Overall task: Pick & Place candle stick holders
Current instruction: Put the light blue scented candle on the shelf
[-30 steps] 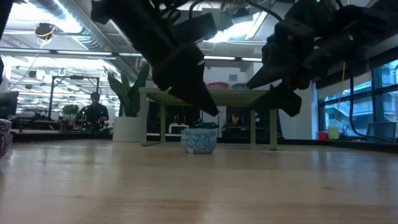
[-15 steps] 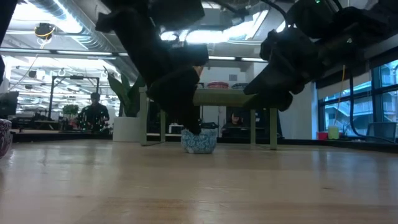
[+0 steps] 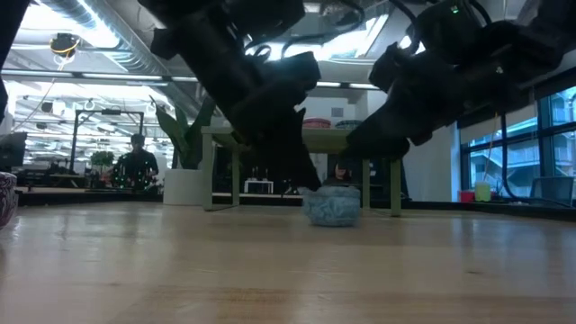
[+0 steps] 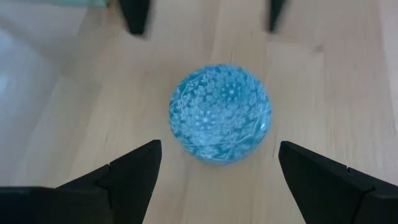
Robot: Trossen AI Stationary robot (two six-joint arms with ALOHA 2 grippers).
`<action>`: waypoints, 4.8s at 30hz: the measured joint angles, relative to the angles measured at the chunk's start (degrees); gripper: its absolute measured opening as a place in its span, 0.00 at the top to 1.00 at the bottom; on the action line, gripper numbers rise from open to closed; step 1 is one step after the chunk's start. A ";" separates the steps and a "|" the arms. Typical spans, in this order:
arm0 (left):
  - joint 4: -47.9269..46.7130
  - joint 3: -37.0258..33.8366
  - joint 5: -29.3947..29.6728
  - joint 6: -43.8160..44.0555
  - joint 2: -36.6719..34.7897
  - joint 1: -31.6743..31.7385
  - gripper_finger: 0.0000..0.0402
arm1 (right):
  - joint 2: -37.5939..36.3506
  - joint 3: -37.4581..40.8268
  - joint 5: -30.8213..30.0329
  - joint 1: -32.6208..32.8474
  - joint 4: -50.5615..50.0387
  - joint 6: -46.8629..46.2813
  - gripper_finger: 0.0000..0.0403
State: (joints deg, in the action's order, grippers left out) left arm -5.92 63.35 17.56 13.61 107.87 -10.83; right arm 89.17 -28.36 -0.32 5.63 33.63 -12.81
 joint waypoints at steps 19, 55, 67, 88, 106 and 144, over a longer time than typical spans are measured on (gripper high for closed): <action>1.47 0.00 -0.81 -0.29 0.00 -0.04 0.20 | 8.17 -0.76 3.04 2.10 6.40 5.80 0.21; -21.07 0.00 2.07 13.66 -2.51 -3.85 0.20 | 13.66 -7.76 -1.61 2.16 -3.48 11.90 0.29; -29.24 0.00 2.48 21.67 -2.51 -6.37 0.20 | 13.33 -7.76 -1.61 3.26 -3.74 11.75 0.28; -32.36 0.00 5.47 24.69 -2.51 -6.34 0.20 | -16.13 -7.74 -20.85 4.57 -28.90 16.33 0.25; -32.00 0.00 5.96 25.18 -2.51 -6.27 0.20 | -16.66 -7.76 -18.34 -9.23 -15.98 11.43 0.25; -31.58 0.02 6.80 25.10 -2.47 -6.27 0.20 | -3.63 -19.78 -19.23 -13.74 -25.03 13.55 0.17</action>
State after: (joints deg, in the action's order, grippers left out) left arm -37.50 63.37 24.36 38.72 105.41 -17.10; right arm 85.54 -48.14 -19.55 -8.11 8.59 0.74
